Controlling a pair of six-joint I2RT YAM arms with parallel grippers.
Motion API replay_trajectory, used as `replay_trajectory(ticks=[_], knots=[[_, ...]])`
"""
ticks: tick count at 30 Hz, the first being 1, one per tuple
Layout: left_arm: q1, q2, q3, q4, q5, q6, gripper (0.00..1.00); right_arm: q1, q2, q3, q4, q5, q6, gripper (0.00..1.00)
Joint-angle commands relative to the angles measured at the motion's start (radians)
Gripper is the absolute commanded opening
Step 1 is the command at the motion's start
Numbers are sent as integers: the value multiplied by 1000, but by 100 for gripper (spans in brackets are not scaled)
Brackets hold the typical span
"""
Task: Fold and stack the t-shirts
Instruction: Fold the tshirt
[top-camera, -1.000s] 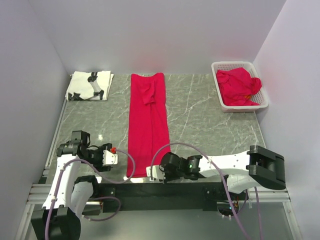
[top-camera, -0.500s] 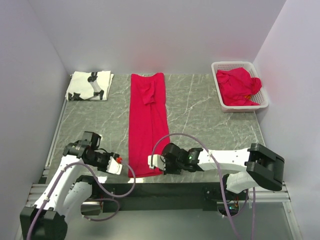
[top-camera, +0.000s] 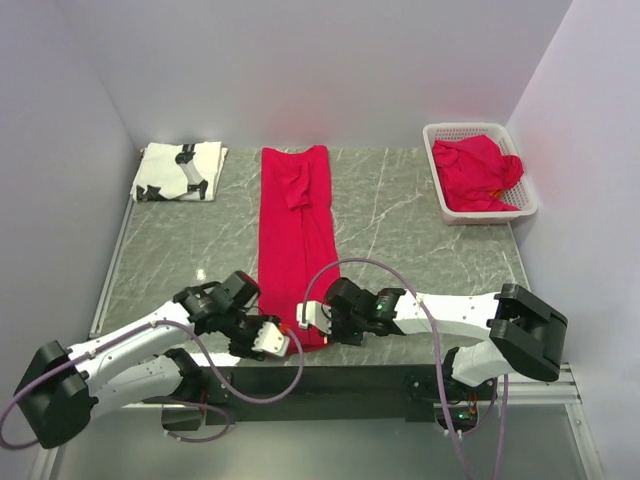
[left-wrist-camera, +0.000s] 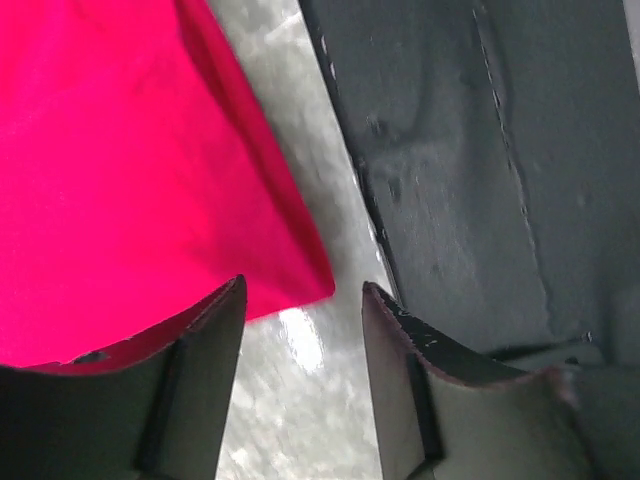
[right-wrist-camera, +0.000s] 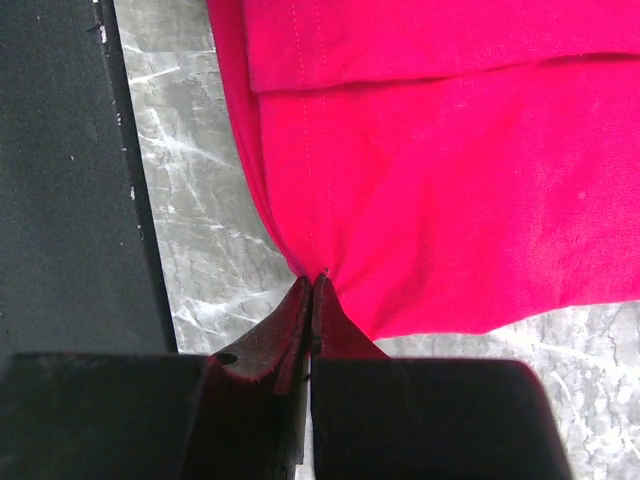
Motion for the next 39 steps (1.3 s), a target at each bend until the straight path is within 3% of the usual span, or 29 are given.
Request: replay_trajectory(ticks=[1,5,10,17,18,21,23,34,39], knots=[[-124,11,-10,181,-157,-264,56,-12,0,43,-16,-20,4,0],[-213,72,-18,265,-254,-344,52,-15,-5,45,-28,-21,-4,0],[-250,103,-43,311,-308,-339,43,-18,-11,37,-33,-26,-4,0],[-293,121,-69,330,-321,-349,42,-20,-11,34,-39,-27,-14,0],[-293,131,-66,328,-324,-353,42,-20,-11,36,-40,-29,-16,0],[-293,128,-57,305,-314,-352,55,-20,-11,36,-42,-30,-19,0],[-293,109,-50,293,-300,-352,57,-20,-8,37,-45,-30,-24,0],[-304,137,-44,290,-321,-353,50,-20,-5,39,-52,-32,-30,0],[-312,183,-37,316,-344,-393,40,-20,-10,42,-60,-38,-30,0]])
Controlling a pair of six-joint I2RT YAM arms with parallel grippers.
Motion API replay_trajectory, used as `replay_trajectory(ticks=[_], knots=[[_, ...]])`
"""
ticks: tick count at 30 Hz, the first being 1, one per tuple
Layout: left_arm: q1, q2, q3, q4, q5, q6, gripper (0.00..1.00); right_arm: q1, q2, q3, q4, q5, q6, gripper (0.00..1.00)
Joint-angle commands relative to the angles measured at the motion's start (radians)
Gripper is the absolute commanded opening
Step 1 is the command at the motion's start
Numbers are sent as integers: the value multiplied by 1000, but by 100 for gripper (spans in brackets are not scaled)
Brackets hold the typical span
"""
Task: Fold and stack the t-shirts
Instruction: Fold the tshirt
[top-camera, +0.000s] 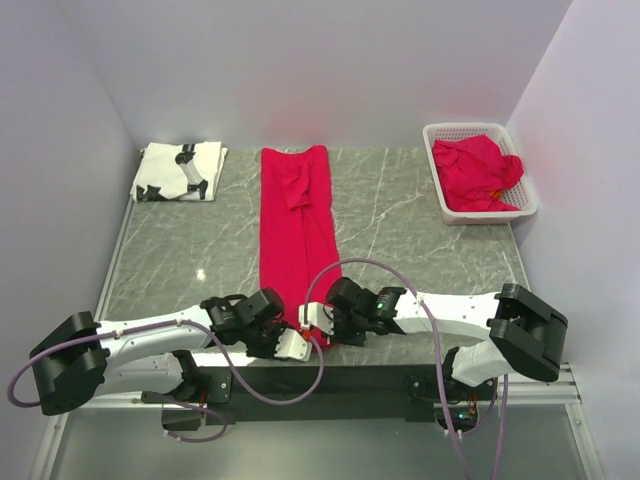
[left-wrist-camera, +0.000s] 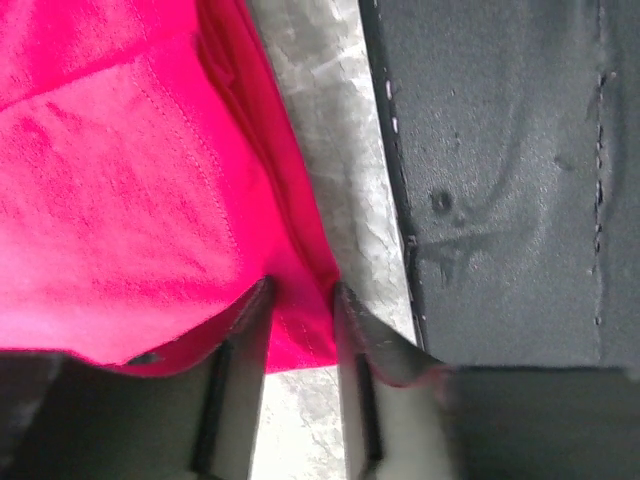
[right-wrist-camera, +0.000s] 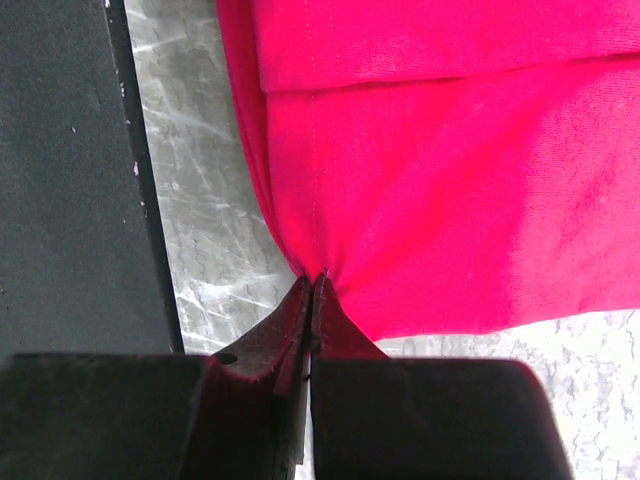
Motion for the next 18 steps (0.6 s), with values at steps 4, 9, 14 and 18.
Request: replay_trajectory(ticks=[4,9,14,18], knots=[[-12,74,7,23,-84,-37,19,-7,-12,46,-27,-16,-3,0],[-12,-31,20,-49,-33,-51,2,-9,-46,47,-46,-10,-3,0],[-12,-149,42,-84,-21,-54,1,-7,-89,79,-112,-7,16,0],[-9,-191,86,-118,-9,-62,1,-7,-122,108,-138,22,23,0]])
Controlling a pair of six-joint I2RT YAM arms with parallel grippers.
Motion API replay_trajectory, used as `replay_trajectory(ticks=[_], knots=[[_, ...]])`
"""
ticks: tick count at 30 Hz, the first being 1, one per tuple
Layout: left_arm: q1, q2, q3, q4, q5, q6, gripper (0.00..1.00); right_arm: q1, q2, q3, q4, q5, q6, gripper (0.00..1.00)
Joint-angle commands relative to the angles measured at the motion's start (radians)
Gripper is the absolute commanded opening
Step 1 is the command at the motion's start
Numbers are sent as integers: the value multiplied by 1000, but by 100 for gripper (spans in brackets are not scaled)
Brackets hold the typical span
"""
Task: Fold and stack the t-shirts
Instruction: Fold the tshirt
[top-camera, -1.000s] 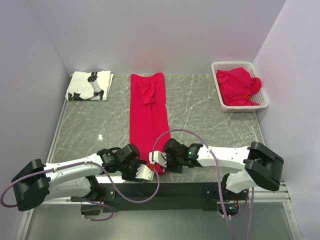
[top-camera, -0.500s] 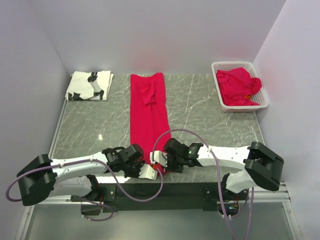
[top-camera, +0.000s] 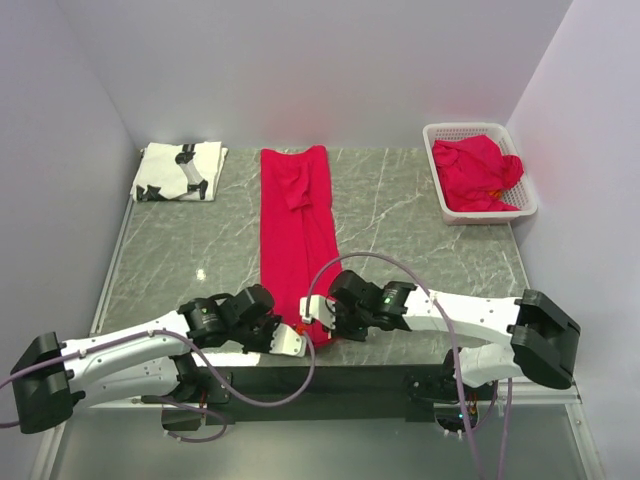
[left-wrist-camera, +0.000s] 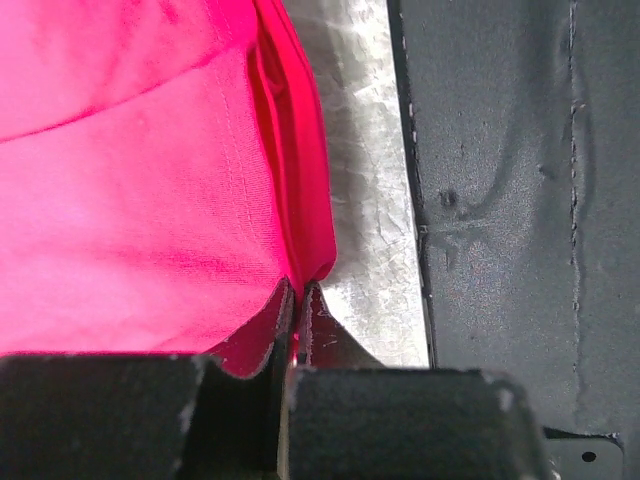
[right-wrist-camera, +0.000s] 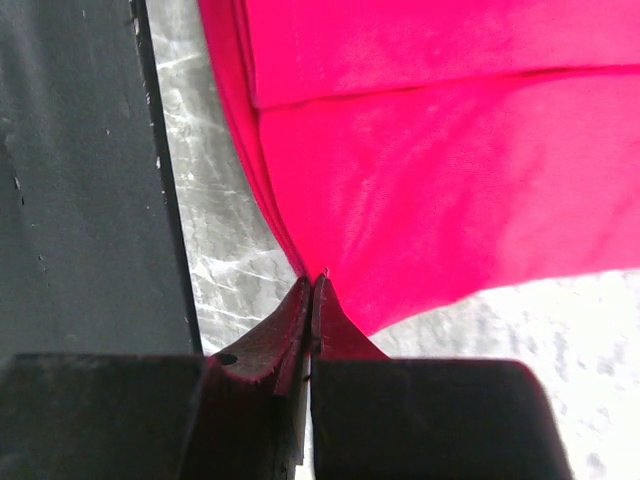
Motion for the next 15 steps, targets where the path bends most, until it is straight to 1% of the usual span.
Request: replay_trajectory(ticks=[1,3,6,7,8,9,11,12,15], knots=[[6,-25,56,-49,9,-22,1,3,-51,59,-47,34,9,0],[25,-39,68,-49,-5,-19,1,-5,-57,72,-50,63,-4,0],[130,-36,110,-69,26,31,1,-42,-57,91,-52,79,-30,0],[193,-29,121,-72,47,49,1,-51,-56,98,-49,88,-40,0],[224,-11,140,-71,54,83,1,-65,-50,110,-44,97,-63,0],[283,-2,150,-68,64,106,1,-72,-44,116,-33,111,-74,0],[336,32,167,-48,87,154,1,-91,-16,153,-27,112,-106,0],[360,46,188,-31,98,171,1,-121,-4,165,-21,109,-116,0],[472,99,231,-2,135,230,1,-186,36,209,8,108,-163,0]])
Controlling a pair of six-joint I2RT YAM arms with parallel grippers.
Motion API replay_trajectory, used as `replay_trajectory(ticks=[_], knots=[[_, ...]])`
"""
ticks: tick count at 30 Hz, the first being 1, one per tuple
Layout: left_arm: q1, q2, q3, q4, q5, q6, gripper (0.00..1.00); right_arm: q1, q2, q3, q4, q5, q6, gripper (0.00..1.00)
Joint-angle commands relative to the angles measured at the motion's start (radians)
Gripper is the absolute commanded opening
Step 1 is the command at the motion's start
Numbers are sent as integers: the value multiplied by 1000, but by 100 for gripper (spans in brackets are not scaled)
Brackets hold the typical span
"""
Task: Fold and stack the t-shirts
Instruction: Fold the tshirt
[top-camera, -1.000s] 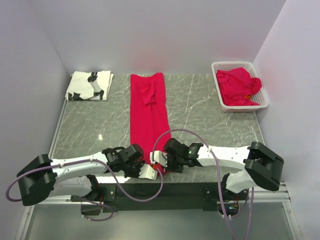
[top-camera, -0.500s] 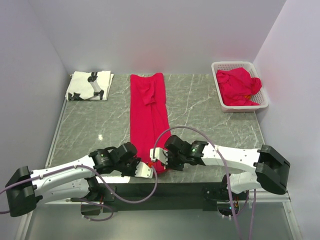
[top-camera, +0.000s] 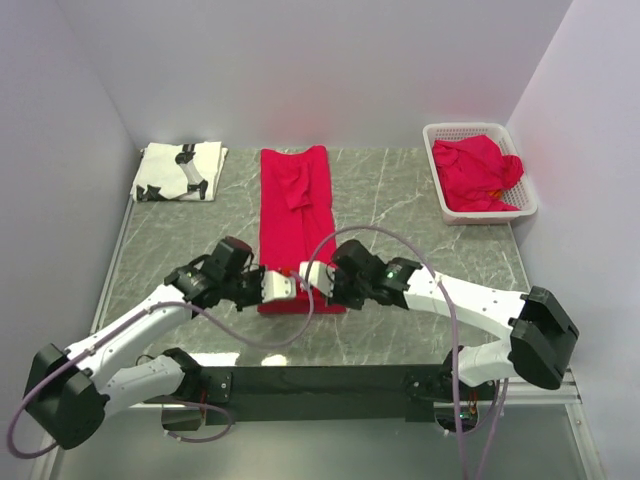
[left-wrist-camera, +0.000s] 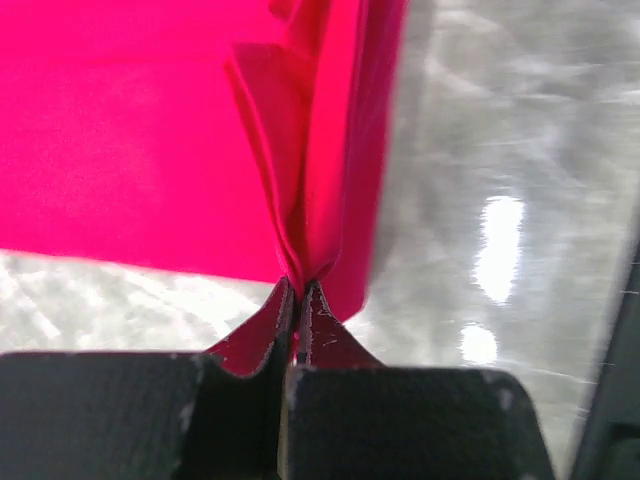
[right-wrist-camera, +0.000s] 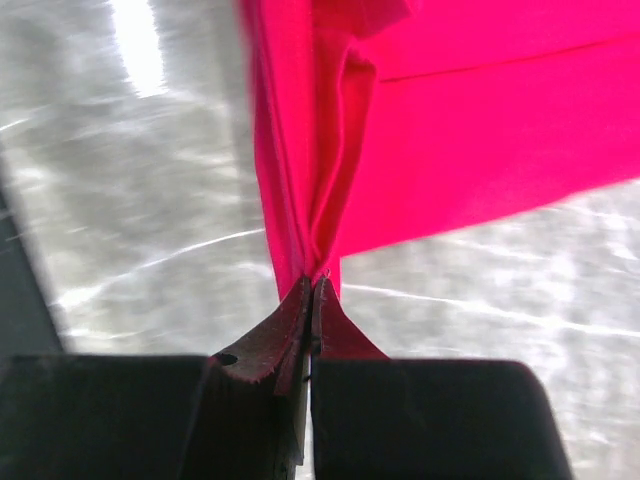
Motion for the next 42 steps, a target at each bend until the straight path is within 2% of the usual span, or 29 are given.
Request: replay_trajectory(ticks=[1,14,19,29,42], knots=[[99,41,69,46,67,107,1,-79,45,79,37,24,-79,0],[292,286,150,314,146,279,1,-261,296,314,113,-28,-253,0],[354,395,213,334,179,341,1,-303,397,395,127,-48,-286,0],[388,580,297,409,200,394,1,-340,549,561,120,-59,-306,0],[415,715,398,442,207,408,1,-367,626,612,129,-42,-313,0]])
